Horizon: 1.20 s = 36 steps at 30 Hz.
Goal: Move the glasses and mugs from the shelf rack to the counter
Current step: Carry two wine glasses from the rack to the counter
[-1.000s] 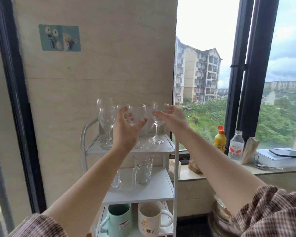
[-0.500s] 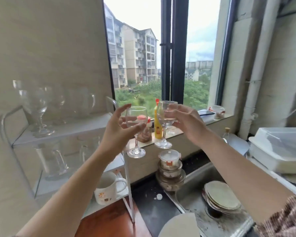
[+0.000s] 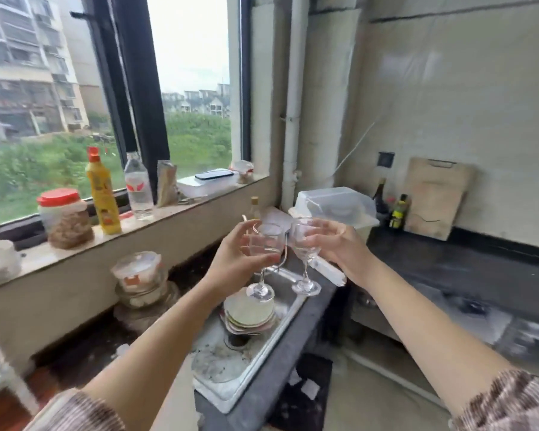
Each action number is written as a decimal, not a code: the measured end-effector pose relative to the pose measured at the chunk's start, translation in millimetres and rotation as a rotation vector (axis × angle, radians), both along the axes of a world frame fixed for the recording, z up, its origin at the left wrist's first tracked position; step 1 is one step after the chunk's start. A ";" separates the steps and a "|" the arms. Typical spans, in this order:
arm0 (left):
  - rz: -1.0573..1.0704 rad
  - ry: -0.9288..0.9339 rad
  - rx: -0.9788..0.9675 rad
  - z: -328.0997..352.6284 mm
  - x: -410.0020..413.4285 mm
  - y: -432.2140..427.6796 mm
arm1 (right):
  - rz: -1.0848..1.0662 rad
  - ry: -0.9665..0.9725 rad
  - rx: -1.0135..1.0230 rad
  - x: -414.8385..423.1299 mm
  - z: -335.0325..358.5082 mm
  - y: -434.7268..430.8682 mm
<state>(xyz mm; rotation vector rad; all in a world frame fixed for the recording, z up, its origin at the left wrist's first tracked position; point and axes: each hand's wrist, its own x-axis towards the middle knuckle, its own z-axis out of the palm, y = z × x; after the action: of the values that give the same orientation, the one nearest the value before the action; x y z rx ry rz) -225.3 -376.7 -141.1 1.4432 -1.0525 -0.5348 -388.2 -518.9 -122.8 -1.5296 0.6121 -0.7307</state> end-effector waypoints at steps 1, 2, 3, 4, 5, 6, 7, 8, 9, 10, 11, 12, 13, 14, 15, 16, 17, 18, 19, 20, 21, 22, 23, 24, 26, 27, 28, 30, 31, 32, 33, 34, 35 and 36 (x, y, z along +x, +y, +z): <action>-0.017 0.010 0.004 -4.2 -16.0 -25.2 | -0.030 0.007 0.000 -18.8 -4.5 -19.3; -0.029 0.014 0.008 -8.8 -32.5 -50.8 | -0.061 0.017 -0.002 -37.5 -9.1 -38.8; -0.039 0.010 0.014 -13.2 -49.9 -75.9 | -0.095 0.034 -0.007 -56.8 -13.6 -58.1; -0.051 0.008 0.012 -17.4 -68.3 -99.9 | -0.127 0.052 -0.011 -76.2 -18.2 -76.6; -0.061 0.011 0.010 -22.0 -85.3 -123.7 | -0.160 0.069 -0.009 -95.6 -22.7 -94.6; -0.070 0.024 0.009 -26.0 -102.5 -146.9 | -0.192 0.083 -0.003 -115.1 -26.9 -112.9; -0.078 0.039 0.016 -29.6 -119.3 -169.4 | -0.227 0.098 0.005 -134.7 -30.8 -130.9; -0.086 0.047 0.027 -34.5 -134.7 -192.4 | -0.262 0.113 0.009 -153.2 -34.7 -148.6; -0.095 0.043 0.039 -38.9 -150.0 -214.9 | -0.294 0.130 0.010 -171.7 -39.0 -165.3; -0.102 0.029 0.051 -43.4 -165.5 -236.9 | -0.324 0.145 0.011 -189.2 -44.0 -181.9; -0.108 0.006 0.066 -48.2 -181.0 -258.1 | -0.354 0.161 0.013 -206.1 -49.1 -197.4; -0.114 -0.017 0.078 -53.2 -196.3 -278.7 | -0.392 0.176 0.018 -221.8 -54.4 -212.5; -0.122 -0.034 0.094 -57.0 -211.6 -297.4 | -0.430 0.190 0.025 -236.7 -59.1 -226.6; -0.137 -0.043 0.102 -60.6 -226.4 -315.3 | -0.466 0.195 0.033 -250.3 -63.4 -240.2; -0.153 -0.046 0.110 -64.6 -239.8 -334.0 | -0.500 0.193 0.039 -263.5 -67.1 -253.8; -0.171 -0.048 0.114 -68.2 -252.2 -352.7 | -0.533 0.191 0.041 -276.4 -70.6 -267.8; -0.188 -0.053 0.116 -70.9 -263.4 -371.0 | -0.563 0.191 0.043 -288.5 -73.6 -281.5; -0.205 -0.062 0.117 -74.6 -272.6 -390.6 | -0.588 0.194 0.044 -299.7 -77.2 -295.9; -0.225 -0.072 0.123 -77.9 -281.0 -410.4 | -0.610 0.201 0.045 -310.1 -80.5 -310.7; -0.245 -0.078 0.130 -80.4 -289.2 -430.7 | -0.631 0.213 0.046 -319.6 -84.1 -326.5; -0.266 -0.079 0.137 -82.9 -296.7 -451.3 | -0.654 0.223 0.047 -328.0 -87.3 -343.1; -0.287 -0.075 0.138 -85.3 -303.7 -472.4 | -0.678 0.230 0.050 -335.5 -90.8 -361.2; -0.308 -0.066 0.138 -88.7 -310.5 -494.0 | -0.701 0.235 0.052 -342.2 -93.6 -379.7; -0.328 -0.052 0.136 -93.0 -317.0 -515.5 | -0.721 0.241 0.055 -348.1 -96.3 -399.1; -0.363 -0.019 0.140 -102.2 -328.8 -557.1 | -0.755 0.254 0.066 -358.3 -99.0 -437.4; -0.379 -0.015 0.150 -105.8 -334.3 -578.7 | -0.771 0.257 0.077 -362.9 -99.9 -457.1; -0.396 -0.021 0.164 -109.5 -340.1 -600.5 | -0.785 0.262 0.091 -367.6 -101.4 -476.5; -0.434 -0.045 0.184 -114.8 -351.1 -641.8 | -0.806 0.277 0.116 -376.4 -103.8 -510.4; -0.454 -0.056 0.186 -116.0 -356.4 -662.1 | -0.814 0.281 0.122 -380.8 -105.2 -526.4; -0.471 -0.068 0.186 -116.4 -361.5 -681.2 | -0.822 0.284 0.127 -385.4 -106.6 -541.2; -0.488 -0.078 0.187 -116.9 -366.3 -698.7 | -0.828 0.287 0.132 -389.9 -108.0 -555.0; -0.505 -0.088 0.194 -117.8 -371.2 -715.3 | -0.836 0.292 0.141 -394.9 -109.9 -568.5; -0.523 -0.097 0.205 -118.9 -376.2 -730.4 | -0.842 0.299 0.148 -400.1 -112.1 -581.5; -0.540 -0.105 0.215 -120.4 -381.4 -745.1 | -0.849 0.306 0.155 -405.5 -114.4 -594.9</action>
<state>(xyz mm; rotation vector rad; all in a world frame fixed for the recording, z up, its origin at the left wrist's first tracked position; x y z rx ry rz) -606.7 -1121.8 -261.5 1.3766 -1.5177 -0.9890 -793.7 -1113.8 -237.1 -1.2143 1.5595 -1.0479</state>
